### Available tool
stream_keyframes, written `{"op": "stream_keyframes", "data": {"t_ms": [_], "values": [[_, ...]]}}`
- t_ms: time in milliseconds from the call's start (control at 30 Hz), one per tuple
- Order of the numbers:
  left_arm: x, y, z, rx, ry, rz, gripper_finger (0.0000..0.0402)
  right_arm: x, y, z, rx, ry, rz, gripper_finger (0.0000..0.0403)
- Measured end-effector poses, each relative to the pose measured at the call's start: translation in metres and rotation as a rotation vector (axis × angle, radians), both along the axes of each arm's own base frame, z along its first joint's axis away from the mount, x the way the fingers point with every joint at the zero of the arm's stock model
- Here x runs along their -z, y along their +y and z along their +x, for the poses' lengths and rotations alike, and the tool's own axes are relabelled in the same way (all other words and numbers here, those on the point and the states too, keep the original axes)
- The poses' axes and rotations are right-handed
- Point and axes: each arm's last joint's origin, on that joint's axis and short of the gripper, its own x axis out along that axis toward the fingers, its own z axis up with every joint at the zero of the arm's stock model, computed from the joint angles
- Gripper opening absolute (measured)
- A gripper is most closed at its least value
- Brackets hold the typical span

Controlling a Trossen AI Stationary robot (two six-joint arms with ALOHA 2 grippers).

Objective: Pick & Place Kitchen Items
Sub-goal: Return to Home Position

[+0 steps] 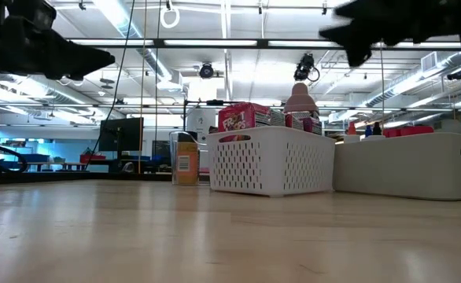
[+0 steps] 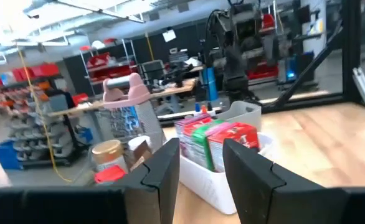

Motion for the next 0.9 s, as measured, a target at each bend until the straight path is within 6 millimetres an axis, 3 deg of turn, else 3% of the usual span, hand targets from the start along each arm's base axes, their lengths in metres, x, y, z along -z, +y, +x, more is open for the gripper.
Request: {"op": "stream_keyframes", "data": {"t_ms": [167, 367, 567, 900], "values": [[0.0, 0.0, 0.0, -0.002, 0.015, 0.066, 0.0132, -0.02, -0.001, -0.023, -0.153, -0.07, -0.044, 0.021], [0.0, 0.0, 0.0, -0.003, 0.016, 0.069, 0.0132, -0.033, -0.01, -0.051, -0.067, -0.099, -0.054, 0.021], [0.0, 0.0, 0.0, -0.003, 0.016, 0.069, 0.0132, -0.036, -0.014, -0.066, -0.035, -0.101, -0.055, 0.021], [0.0, 0.0, 0.0, -0.003, 0.016, 0.069, 0.0132, 0.004, -0.024, -0.089, 0.044, -0.202, -0.04, 0.021]]}}
